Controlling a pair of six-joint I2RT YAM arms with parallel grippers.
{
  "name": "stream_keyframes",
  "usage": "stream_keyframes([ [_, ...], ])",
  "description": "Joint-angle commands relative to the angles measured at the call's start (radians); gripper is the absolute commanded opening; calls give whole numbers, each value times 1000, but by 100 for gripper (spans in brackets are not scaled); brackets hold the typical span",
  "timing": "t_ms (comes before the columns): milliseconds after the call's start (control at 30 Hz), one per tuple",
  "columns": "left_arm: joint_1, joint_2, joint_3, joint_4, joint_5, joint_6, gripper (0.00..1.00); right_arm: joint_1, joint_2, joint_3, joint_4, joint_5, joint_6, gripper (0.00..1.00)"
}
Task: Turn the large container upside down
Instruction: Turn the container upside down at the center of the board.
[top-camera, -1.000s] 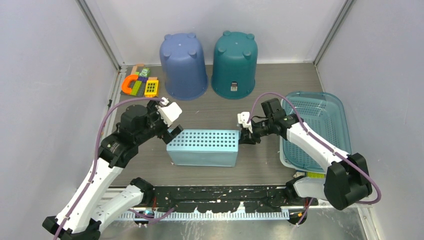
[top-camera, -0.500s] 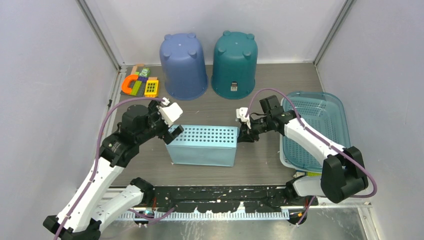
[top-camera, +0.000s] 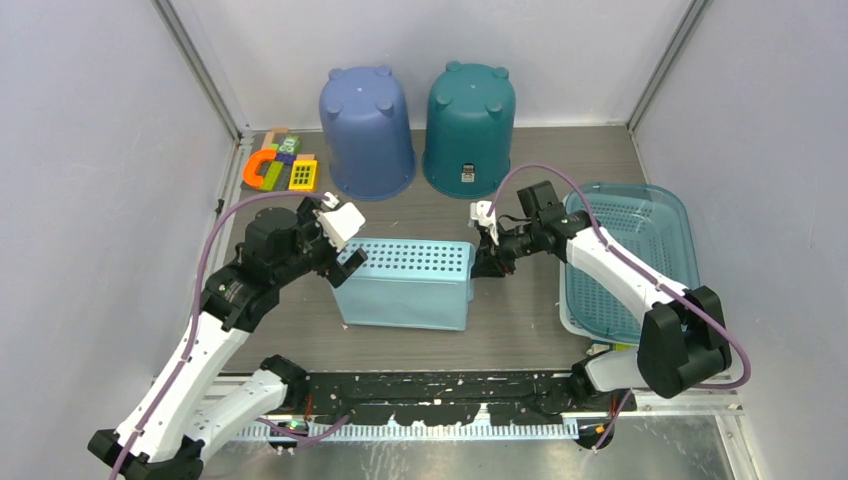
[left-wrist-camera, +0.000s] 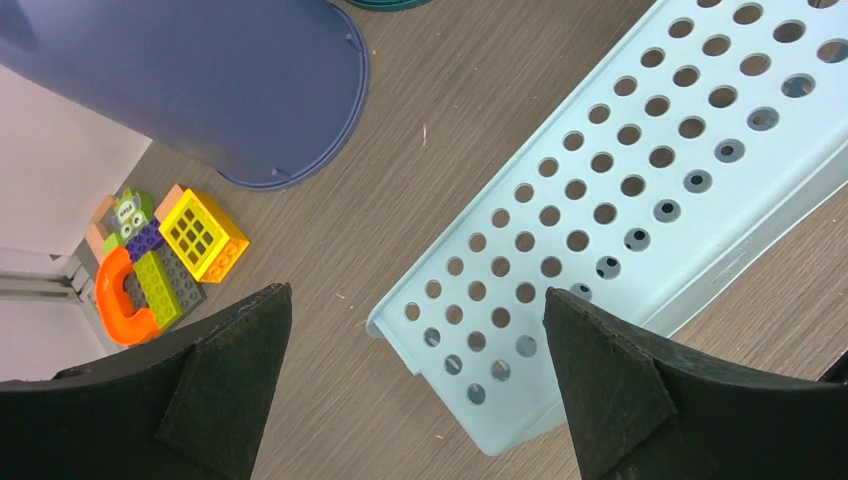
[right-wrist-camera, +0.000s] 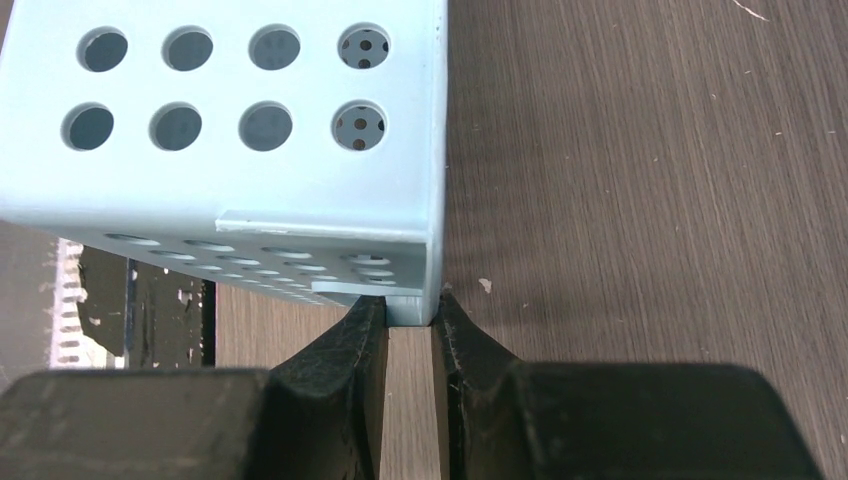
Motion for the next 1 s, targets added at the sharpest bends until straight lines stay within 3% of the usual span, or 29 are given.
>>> stream_keyframes([
  [0, 9, 2, 0, 60, 17, -13, 98, -3, 20, 69, -11, -49, 73, 1],
  [467, 19, 34, -72, 153, 52, -1, 100, -13, 181, 315, -278, -33, 107, 1],
  [967, 34, -4, -110, 176, -1, -23, 100, -21, 195, 275, -231, -39, 147, 1],
])
